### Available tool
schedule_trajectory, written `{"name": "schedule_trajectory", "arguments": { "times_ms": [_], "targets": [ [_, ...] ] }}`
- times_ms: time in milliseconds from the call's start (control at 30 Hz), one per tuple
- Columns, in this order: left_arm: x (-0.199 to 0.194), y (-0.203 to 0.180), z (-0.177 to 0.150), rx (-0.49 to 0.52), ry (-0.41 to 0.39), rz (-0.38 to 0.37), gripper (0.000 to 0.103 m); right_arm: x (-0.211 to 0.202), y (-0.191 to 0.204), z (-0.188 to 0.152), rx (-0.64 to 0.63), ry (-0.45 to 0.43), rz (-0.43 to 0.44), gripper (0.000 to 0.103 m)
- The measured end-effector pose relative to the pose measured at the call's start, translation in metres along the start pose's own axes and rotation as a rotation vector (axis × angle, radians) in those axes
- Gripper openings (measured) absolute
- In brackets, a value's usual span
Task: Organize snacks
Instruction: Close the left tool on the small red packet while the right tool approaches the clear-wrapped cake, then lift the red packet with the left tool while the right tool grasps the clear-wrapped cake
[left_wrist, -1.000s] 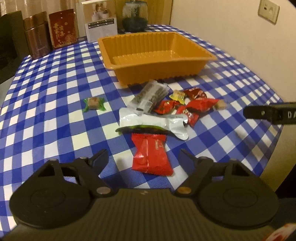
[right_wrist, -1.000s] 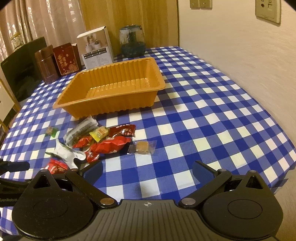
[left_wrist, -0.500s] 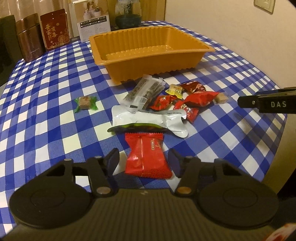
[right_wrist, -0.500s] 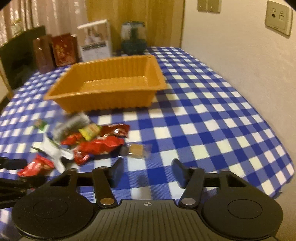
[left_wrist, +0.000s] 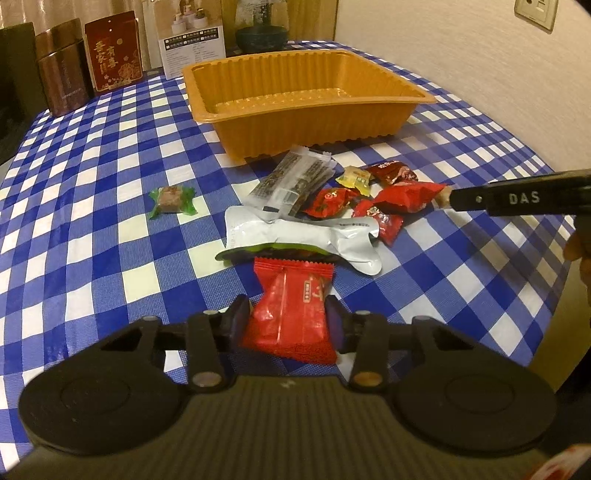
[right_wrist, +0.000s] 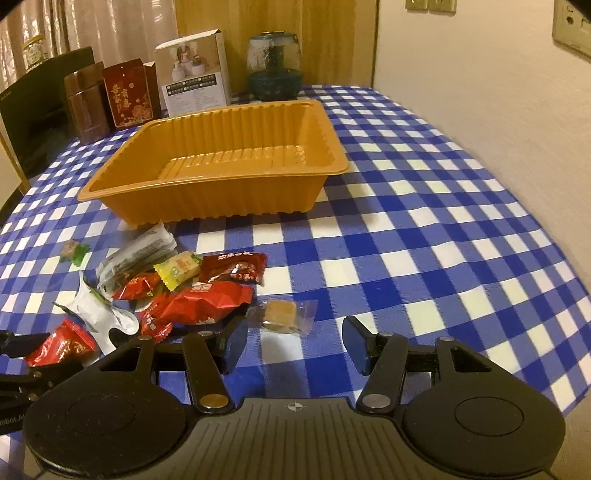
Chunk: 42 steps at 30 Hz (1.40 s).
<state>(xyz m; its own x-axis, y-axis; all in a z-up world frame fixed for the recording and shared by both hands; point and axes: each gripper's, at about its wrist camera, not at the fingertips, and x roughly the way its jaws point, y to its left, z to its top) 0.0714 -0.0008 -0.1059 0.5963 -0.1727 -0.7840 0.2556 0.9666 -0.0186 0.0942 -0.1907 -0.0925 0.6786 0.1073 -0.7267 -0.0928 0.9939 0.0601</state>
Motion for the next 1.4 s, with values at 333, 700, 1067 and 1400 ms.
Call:
{"name": "schedule_trajectory", "arguments": {
  "times_ms": [333,700,1067,1400],
  "targets": [
    [-0.002,0.0,-0.001,-0.005,-0.013,-0.01,0.037,0.018,0.004,0.003,-0.005,0.004,0.007,0.069],
    [-0.006,0.002,0.002,-0.011,-0.026,-0.012,0.037,0.026,0.013,-0.001,-0.049,0.003,-0.011,0.056],
    [-0.009,0.002,0.004,-0.008,-0.031,-0.006,0.037,0.022,0.016,-0.003,-0.07,-0.004,-0.024,0.04],
    [-0.023,0.001,0.015,-0.009,-0.061,-0.014,0.037,0.008,0.015,-0.001,-0.058,-0.013,-0.03,0.035]
  ]
}}
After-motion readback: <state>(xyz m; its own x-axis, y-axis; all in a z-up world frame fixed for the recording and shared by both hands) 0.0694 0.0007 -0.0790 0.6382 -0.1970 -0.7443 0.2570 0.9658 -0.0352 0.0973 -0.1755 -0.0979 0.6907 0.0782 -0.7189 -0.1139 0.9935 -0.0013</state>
